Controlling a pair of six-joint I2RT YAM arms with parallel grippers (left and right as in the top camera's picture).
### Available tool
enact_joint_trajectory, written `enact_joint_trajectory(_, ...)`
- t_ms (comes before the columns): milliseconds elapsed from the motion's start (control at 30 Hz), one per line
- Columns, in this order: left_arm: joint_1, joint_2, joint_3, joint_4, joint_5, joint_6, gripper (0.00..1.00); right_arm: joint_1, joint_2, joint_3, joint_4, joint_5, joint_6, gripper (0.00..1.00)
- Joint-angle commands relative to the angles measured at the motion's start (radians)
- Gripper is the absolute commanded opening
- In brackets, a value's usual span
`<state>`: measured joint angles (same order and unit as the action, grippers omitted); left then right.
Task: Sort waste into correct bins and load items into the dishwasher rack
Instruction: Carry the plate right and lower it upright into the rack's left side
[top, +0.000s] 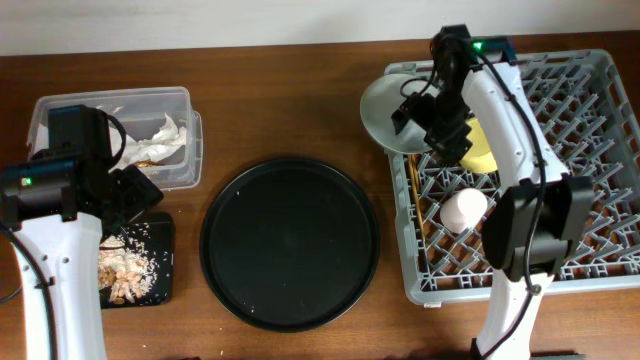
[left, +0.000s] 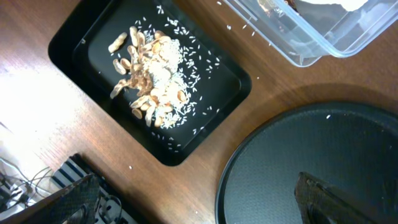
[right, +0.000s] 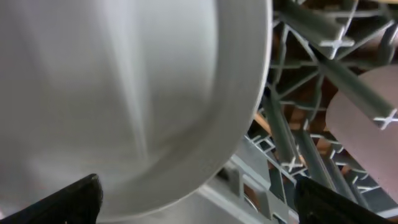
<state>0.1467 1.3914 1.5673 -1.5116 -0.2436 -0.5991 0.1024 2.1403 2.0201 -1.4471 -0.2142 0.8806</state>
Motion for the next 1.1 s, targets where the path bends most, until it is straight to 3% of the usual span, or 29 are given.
enact_joint_trajectory(0,0.004,-0.005,0.006,0.0,-0.007,0.0,0.99,-0.006,-0.007,-0.043,0.016,-0.034,0.035,0.99)
enact_joint_trajectory(100,0.004,-0.005,0.006,-0.001,-0.007,0.0,0.99,0.002,-0.007,-0.063,0.027,-0.035,0.083,0.97)
enact_joint_trajectory(200,0.004,-0.005,0.006,-0.001,-0.007,0.0,0.99,0.008,-0.007,-0.104,0.064,-0.019,0.083,0.65)
enact_joint_trajectory(233,0.004,-0.005,0.006,-0.001,-0.007,0.001,0.99,0.008,-0.007,-0.106,0.067,0.0,0.082,0.5)
enact_joint_trajectory(367,0.004,-0.005,0.006,0.0,-0.007,0.0,0.99,0.006,-0.008,-0.106,0.069,0.009,0.082,0.31)
enact_joint_trajectory(467,0.004,-0.005,0.006,-0.001,-0.007,0.001,0.99,-0.013,-0.01,-0.105,0.068,0.009,0.078,0.24)
enact_joint_trajectory(500,0.004,-0.005,0.006,-0.001,-0.007,0.0,0.99,-0.023,-0.014,-0.105,0.066,0.009,0.077,0.08)
enact_joint_trajectory(533,0.004,-0.005,0.006,-0.001,-0.007,0.0,0.99,-0.034,-0.021,-0.105,0.066,0.008,0.074,0.04)
enact_joint_trajectory(733,0.004,-0.005,0.006,-0.001,-0.007,0.0,0.99,-0.125,-0.129,-0.101,0.072,0.009,0.006,0.04)
enact_joint_trajectory(833,0.004,-0.005,0.006,-0.001,-0.007,0.001,0.99,-0.153,-0.209,-0.101,0.172,0.071,-0.203,0.04)
enact_joint_trajectory(933,0.004,-0.005,0.006,-0.001,-0.007,0.0,0.99,-0.142,-0.248,-0.101,0.163,0.434,-0.264,0.04)
enact_joint_trajectory(1067,0.004,-0.005,0.006,0.0,-0.007,0.0,0.99,-0.065,-0.249,-0.101,0.122,0.685,-0.264,0.04)
